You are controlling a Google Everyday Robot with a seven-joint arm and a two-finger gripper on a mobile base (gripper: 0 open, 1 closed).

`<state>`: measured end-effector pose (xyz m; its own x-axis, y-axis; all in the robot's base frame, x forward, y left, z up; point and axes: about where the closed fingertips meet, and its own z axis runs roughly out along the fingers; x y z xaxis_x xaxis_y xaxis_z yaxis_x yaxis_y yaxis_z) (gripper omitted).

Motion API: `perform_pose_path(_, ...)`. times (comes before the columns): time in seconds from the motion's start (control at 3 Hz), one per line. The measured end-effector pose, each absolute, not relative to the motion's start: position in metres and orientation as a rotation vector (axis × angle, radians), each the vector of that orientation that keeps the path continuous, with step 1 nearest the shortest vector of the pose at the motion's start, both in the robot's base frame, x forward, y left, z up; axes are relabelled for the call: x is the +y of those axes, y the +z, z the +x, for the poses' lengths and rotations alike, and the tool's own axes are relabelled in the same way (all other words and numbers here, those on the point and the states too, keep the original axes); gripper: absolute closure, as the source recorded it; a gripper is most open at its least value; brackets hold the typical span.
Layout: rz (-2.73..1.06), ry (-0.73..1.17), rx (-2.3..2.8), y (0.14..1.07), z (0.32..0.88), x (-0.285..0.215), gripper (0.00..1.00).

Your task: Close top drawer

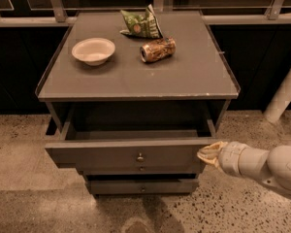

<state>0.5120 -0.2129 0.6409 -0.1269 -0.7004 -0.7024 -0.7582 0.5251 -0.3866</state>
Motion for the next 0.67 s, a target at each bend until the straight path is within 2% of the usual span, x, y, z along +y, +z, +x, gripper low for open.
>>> perform_pose_path(0.33,-1.204,0.08,1.856,0.641,0.51,-0.213,1.0)
perform_pose_path(0.67,-1.197,0.047,1.829,0.661,0.534,-0.23,1.0)
